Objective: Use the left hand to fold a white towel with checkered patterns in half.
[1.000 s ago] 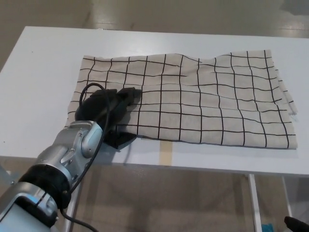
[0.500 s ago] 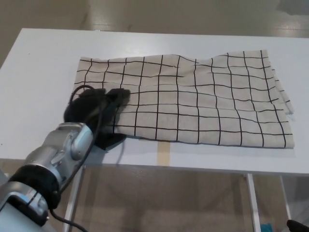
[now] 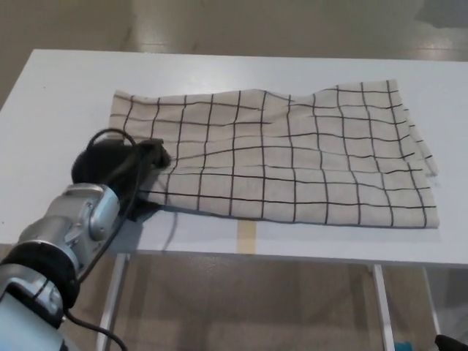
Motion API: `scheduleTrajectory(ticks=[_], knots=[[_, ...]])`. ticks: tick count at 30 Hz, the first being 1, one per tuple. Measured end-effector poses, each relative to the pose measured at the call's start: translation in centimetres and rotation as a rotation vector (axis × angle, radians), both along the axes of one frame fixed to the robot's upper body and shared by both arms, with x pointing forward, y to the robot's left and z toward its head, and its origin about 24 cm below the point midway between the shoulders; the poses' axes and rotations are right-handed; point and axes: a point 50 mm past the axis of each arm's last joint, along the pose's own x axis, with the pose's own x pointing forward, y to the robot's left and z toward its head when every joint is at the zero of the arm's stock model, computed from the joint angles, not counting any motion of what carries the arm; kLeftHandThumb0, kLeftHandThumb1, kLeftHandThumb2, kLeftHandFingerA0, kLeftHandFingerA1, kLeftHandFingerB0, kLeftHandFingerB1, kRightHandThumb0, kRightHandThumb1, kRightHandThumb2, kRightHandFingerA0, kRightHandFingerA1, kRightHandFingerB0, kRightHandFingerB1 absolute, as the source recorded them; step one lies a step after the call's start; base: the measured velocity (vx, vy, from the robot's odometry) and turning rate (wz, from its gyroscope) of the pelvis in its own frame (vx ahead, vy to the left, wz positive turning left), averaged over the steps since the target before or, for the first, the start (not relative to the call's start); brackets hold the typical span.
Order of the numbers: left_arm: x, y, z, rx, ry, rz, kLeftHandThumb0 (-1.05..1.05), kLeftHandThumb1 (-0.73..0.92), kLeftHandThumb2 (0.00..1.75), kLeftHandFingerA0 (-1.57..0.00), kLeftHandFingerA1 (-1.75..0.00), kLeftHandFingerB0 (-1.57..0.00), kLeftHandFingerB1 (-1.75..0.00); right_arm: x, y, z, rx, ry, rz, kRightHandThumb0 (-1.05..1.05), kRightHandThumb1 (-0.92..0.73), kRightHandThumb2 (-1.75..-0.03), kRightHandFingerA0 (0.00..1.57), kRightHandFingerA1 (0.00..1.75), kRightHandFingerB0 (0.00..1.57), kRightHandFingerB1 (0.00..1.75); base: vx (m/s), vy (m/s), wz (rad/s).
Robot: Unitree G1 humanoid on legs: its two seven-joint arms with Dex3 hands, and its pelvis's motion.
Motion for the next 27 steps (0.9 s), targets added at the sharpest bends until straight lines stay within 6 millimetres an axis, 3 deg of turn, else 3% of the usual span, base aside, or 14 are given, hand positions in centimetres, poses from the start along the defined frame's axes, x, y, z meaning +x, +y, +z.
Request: scheduleTrajectory(ticks=[2,3,7,9,10,14,21,25,26,27], knots=[[0.0,0.2,0.0,-0.004,-0.014,0.012,-0.26,0.78,0.53,-0.58,-1.75,-0.44,-1.73,0.0,0.0,0.0,-0.001,0.001,0.002,-0.35,-0.57,-0.56,0.55,0.55,0.68,0.51,0.00,0.000,0.00],[0.0,0.2,0.0,-0.004,-0.014,0.012,-0.24,0.74,0.55,-0.67,-1.75,-0.55,-1.72,0.0,0.0,0.0,-0.001,0.001,0.002,-0.34,-0.57,-0.56,0.56,0.55,0.69,0.52,0.00,0.000,0.00],[-0.3,0.6,-0.3,-0.018,-0.047,0.029,-0.24,0.74,0.55,-0.67,-1.75,-0.55,-1.72,0.0,-0.1,0.1,-0.008,-0.001,0.005,-0.34,-0.57,-0.56,0.56,0.55,0.69,0.52,0.00,0.000,0.00],[-0.4,0.6,-0.3,-0.023,-0.058,0.029,-0.24,0.69,0.59,-0.75,-1.75,-0.59,-1.73,0.1,-0.1,0.2,-0.010,-0.006,0.007,-0.35,-0.57,-0.57,0.61,0.55,0.70,0.53,0.00,0.000,0.00],[-0.5,0.6,-0.4,-0.029,-0.064,0.028,-0.36,0.50,0.81,-1.06,-1.40,-0.89,-1.30,0.1,-0.1,0.3,-0.012,-0.010,0.007,-0.35,-0.57,-0.57,0.61,0.55,0.71,0.54,0.00,0.000,0.00],[-0.7,0.7,-0.4,-0.044,-0.098,0.017,-0.35,0.49,0.81,-1.13,-1.43,-0.88,-1.30,0.1,-0.1,0.3,-0.012,-0.010,0.005,-0.35,-0.57,-0.57,0.62,0.56,0.71,0.54,0.00,0.000,0.00],[-0.7,1.1,0.1,-0.067,-0.149,0.020,-0.35,0.48,0.79,-1.12,-1.44,-0.89,-1.32,0.2,-0.2,0.4,-0.013,-0.013,0.004,-0.34,-0.56,-0.57,0.62,0.56,0.70,0.54,0.00,0.000,0.00],[-0.8,2.5,0.7,-0.034,-0.205,0.022,-0.35,0.48,0.79,-1.11,-1.44,-0.89,-1.32,0.3,-0.3,0.6,-0.018,-0.017,0.005,-0.34,-0.56,-0.57,0.62,0.56,0.69,0.54,0.00,0.000,0.00],[-0.8,2.9,0.9,-0.017,-0.213,0.021,-0.23,0.67,0.54,-0.72,-1.75,-0.55,-1.75,0.3,-0.3,0.6,-0.019,-0.017,0.006,-0.34,-0.56,-0.56,0.62,0.56,0.69,0.54,0.00,0.000,0.00],[-0.9,3.4,1.0,0.002,-0.221,0.024,-0.34,0.49,0.77,-1.05,-1.42,-0.87,-1.32,0.3,-0.3,0.6,-0.019,-0.017,0.006,-0.33,-0.56,-0.56,0.63,0.57,0.70,0.55,0.00,0.000,0.00]])
